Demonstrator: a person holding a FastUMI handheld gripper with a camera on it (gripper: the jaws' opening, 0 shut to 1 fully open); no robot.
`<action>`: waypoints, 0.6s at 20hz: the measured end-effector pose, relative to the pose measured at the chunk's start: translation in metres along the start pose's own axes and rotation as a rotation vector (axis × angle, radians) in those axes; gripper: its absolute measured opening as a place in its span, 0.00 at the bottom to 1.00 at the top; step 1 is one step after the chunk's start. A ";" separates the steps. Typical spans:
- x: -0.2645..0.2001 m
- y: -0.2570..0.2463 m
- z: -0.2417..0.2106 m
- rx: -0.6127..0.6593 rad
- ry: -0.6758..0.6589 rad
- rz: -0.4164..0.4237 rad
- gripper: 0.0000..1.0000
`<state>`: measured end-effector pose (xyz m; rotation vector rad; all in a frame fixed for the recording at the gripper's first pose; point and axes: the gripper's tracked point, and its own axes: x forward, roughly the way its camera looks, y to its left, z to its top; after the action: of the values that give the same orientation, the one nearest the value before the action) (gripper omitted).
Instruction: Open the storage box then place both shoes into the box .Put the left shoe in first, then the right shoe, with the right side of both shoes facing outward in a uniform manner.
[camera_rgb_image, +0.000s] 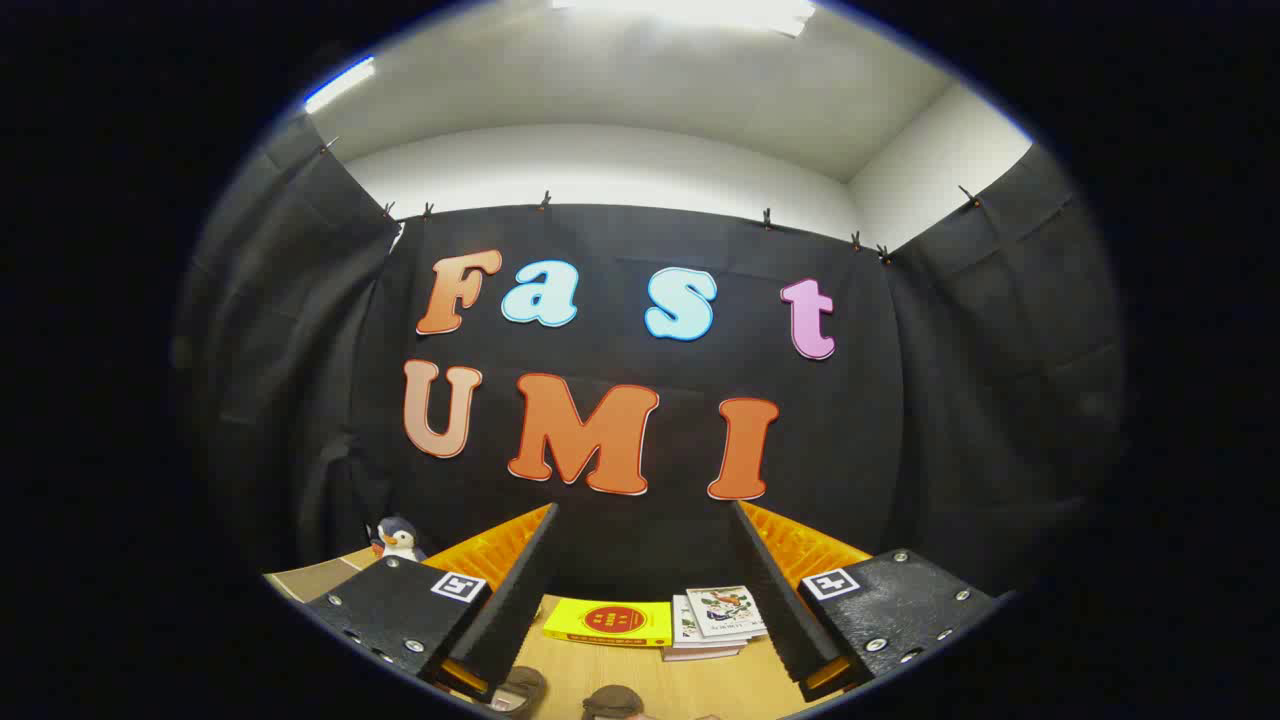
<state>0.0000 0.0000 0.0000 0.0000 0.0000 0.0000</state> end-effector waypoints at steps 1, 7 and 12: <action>0.000 -0.001 0.000 0.007 -0.002 -0.002 0.99; 0.000 -0.003 0.004 0.072 -0.012 0.001 0.99; -0.004 0.002 0.008 0.046 -0.017 0.014 0.99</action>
<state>-0.0037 0.0016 0.0076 0.0462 -0.0171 0.0142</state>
